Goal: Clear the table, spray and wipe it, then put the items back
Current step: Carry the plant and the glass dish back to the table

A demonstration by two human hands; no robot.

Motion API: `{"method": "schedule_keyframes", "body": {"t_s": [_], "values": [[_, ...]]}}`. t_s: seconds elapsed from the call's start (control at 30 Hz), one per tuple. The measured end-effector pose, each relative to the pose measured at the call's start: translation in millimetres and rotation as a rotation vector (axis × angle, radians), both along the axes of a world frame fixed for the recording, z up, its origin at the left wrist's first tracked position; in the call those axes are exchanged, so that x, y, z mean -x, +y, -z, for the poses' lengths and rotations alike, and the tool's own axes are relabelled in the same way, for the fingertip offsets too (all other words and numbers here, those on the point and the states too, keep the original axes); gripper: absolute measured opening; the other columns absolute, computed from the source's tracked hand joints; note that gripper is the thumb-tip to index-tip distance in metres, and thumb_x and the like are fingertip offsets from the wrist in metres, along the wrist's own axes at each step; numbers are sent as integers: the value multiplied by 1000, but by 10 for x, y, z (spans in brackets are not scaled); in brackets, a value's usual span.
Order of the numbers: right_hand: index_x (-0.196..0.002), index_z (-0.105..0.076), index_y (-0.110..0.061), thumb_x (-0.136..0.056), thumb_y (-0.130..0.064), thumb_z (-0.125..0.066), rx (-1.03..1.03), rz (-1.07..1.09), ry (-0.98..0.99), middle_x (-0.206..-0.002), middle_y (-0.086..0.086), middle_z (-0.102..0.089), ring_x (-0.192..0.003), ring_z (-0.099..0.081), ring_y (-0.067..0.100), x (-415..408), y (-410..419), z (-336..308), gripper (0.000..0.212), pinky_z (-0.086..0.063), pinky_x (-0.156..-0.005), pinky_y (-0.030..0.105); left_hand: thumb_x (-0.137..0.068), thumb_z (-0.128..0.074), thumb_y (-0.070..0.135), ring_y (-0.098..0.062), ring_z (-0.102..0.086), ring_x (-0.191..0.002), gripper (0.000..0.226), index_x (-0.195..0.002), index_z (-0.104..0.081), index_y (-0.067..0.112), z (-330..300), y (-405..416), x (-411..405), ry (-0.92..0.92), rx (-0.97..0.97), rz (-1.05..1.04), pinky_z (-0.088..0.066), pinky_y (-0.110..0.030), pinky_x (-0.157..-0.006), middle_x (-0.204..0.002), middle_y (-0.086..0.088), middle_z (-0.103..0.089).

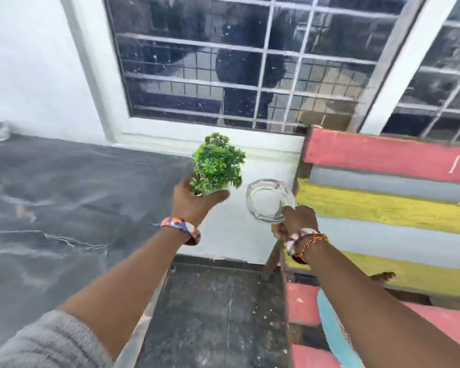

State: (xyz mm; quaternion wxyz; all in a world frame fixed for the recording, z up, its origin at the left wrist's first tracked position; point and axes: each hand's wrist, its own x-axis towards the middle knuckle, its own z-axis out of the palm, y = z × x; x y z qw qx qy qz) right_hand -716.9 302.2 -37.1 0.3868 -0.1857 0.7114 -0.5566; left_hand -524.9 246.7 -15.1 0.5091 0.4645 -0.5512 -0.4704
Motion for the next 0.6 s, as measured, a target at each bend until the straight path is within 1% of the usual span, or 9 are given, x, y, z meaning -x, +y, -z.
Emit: {"method": "schedule_keyframes", "body": {"t_s": [0.03, 0.13, 0.2, 0.23, 0.3, 0.4, 0.47, 0.57, 0.6], "values": [[-75, -44, -2, -86, 2, -43, -11, -57, -8, -61, 17, -40, -20, -39, 16, -179, -176, 11, 12, -40, -31, 19, -57, -85, 9, -24, -66, -85, 57, -109, -63, 2, 10, -127, -178, 10, -1, -44, -56, -25, -75, -95, -11, -70], [-79, -44, -3, -88, -2, -45, -37, -209, -8, -66, 16, -43, -22, -42, 16, -613, -596, 98, 9, -41, -34, 21, -60, -83, 7, -16, -64, -76, 51, -107, -65, 4, 55, -418, -596, -43, -11, -166, -50, -12, -61, -91, -7, -68], [-82, -47, -3, -87, -6, -48, -65, -288, 21, -69, 19, -48, -28, -47, 20, -894, -884, 197, 6, -45, -42, 28, -61, -82, 6, -8, -61, -69, 47, -105, -66, 6, 137, -610, -870, -71, -16, -243, -46, -2, -55, -90, -6, -67], [-84, -48, -2, -86, -7, -49, -70, -316, 25, -72, 21, -50, -33, -49, 21, -1013, -1000, 243, 5, -47, -48, 32, -61, -82, 6, -6, -60, -68, 47, -105, -65, 7, 178, -688, -986, -91, -23, -265, -46, -2, -55, -89, -5, -67], [-95, -50, 4, -86, -8, -50, -92, -363, 17, -82, 24, -54, -42, -51, 23, -1233, -1217, 333, 15, -48, -51, 34, -61, -83, 8, -10, -61, -71, 47, -104, -64, 9, 273, -827, -1209, -132, -63, -304, -48, -12, -60, -89, -4, -68], [-104, -51, 9, -86, -8, -48, -133, -417, 26, -81, 27, -58, -41, -54, 24, -1492, -1480, 429, 25, -51, -47, 32, -58, -84, 9, -15, -62, -79, 47, -101, -65, 11, 415, -1012, -1508, -196, -115, -352, -44, -23, -74, -88, -4, -68], [-104, -52, 8, -87, -9, -48, -136, -411, 5, -82, 28, -60, -39, -56, 24, -1632, -1619, 459, 24, -53, -43, 32, -59, -84, 9, -18, -64, -83, 43, -98, -67, 10, 498, -1152, -1675, -256, -128, -367, -45, -27, -77, -87, -5, -68], [-104, -50, 5, -87, -8, -48, -134, -348, -51, -71, 23, -58, -42, -53, 25, -1809, -1822, 516, 21, -53, -46, 32, -60, -84, 12, -24, -67, -86, 39, -95, -69, 8, 579, -1415, -1880, -364, -120, -372, -48, -30, -78, -87, -8, -71], [-105, -49, 5, -87, -7, -48, -126, -317, -77, -71, 22, -56, -43, -51, 24, -1848, -1884, 534, 22, -51, -44, 30, -60, -84, 15, -26, -67, -88, 39, -95, -70, 9, 596, -1503, -1920, -407, -116, -362, -47, -29, -76, -90, -11, -72]]}}
